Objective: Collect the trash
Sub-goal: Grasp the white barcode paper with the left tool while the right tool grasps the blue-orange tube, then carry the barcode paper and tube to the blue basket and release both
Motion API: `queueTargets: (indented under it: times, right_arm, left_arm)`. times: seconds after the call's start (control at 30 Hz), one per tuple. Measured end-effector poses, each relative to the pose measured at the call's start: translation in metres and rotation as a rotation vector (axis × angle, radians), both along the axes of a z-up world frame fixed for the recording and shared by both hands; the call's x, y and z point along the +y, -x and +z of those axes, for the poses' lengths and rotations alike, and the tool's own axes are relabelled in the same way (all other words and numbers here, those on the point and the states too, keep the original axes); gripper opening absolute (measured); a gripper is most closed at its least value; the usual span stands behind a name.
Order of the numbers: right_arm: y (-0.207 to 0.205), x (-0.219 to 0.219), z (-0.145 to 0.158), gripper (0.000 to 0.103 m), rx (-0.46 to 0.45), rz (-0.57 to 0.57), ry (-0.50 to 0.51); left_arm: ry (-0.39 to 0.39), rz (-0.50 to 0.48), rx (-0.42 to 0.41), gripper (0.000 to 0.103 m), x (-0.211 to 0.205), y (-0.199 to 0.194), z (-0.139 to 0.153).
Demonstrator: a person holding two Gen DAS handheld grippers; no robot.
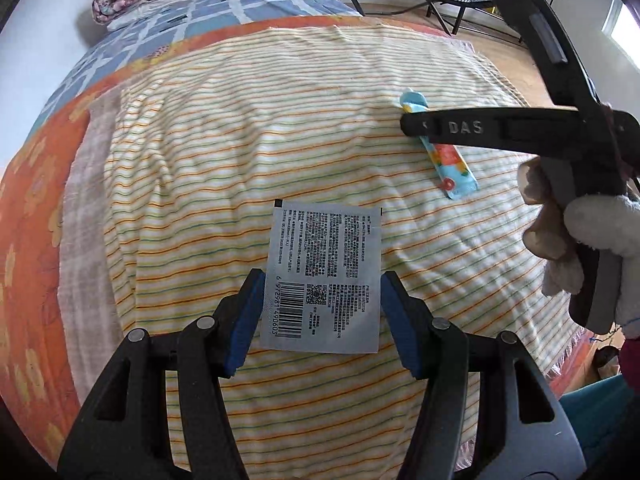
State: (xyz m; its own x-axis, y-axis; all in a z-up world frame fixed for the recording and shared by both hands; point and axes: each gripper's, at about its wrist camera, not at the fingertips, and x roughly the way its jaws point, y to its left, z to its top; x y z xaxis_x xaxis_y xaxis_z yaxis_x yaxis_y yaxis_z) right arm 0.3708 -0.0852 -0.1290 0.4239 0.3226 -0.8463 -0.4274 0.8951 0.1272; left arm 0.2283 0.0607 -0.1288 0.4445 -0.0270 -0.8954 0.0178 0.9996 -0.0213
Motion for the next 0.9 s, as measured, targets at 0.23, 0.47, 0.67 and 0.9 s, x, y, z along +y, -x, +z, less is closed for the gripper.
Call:
queueTargets:
  times: [0.23, 0.47, 0.67, 0.9]
  right_arm:
    - [0.019, -0.016, 0.023, 0.035, -0.037, 0.002, -0.034]
    - [0.051, -0.031, 0.059, 0.035, -0.134, 0.048, -0.037]
    - [0.091, -0.044, 0.086, 0.035, -0.183, 0.104, -0.063]
    - [0.145, -0.059, 0.1, 0.035, -0.201, 0.153, -0.085]
  left_arm:
    - [-0.01, 0.015, -0.033, 0.06, -0.002, 0.011, 0.016]
    - [-0.035, 0.025, -0.081, 0.06, -0.01, 0.031, 0.039]
    - [-0.065, 0.001, -0.122, 0.06, -0.025, 0.064, 0.059]
    - [-0.045, -0.012, -0.161, 0.06, -0.039, 0.104, 0.079]
